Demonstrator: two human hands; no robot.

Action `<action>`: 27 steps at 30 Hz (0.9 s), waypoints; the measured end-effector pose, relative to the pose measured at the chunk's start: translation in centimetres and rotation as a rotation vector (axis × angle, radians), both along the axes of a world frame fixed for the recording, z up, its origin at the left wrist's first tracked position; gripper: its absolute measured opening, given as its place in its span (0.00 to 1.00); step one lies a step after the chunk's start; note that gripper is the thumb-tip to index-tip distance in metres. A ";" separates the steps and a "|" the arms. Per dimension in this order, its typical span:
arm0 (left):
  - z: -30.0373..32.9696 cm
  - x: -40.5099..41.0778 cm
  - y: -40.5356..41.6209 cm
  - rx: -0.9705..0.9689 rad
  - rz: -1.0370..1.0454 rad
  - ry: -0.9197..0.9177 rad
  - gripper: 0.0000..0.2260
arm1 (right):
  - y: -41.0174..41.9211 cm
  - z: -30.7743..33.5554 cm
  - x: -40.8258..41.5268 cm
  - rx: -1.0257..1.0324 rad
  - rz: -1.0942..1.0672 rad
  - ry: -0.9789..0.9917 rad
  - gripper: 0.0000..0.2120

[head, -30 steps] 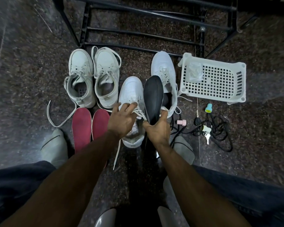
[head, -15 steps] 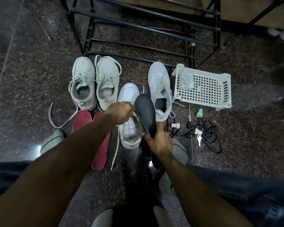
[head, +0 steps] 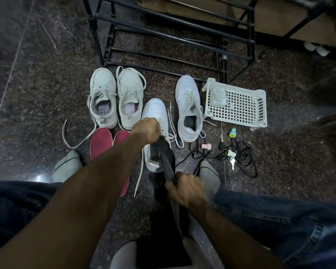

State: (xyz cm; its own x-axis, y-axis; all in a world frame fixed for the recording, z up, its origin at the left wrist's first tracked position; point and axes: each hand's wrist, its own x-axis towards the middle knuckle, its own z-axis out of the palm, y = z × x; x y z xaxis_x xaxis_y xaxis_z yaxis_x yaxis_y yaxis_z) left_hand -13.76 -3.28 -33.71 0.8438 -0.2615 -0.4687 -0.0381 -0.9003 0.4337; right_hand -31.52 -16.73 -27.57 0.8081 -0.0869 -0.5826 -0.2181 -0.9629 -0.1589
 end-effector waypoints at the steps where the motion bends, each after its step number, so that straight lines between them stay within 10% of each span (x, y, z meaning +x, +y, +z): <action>1: 0.2 0.0 0.0 -0.001 -0.001 0.008 0.07 | 0.4 0.1 0.5 -0.001 -0.014 0.008 0.22; 27: 0.2 0.4 0.1 -0.057 0.047 0.077 0.03 | 2.8 -0.8 6.0 0.010 -0.221 -0.062 0.16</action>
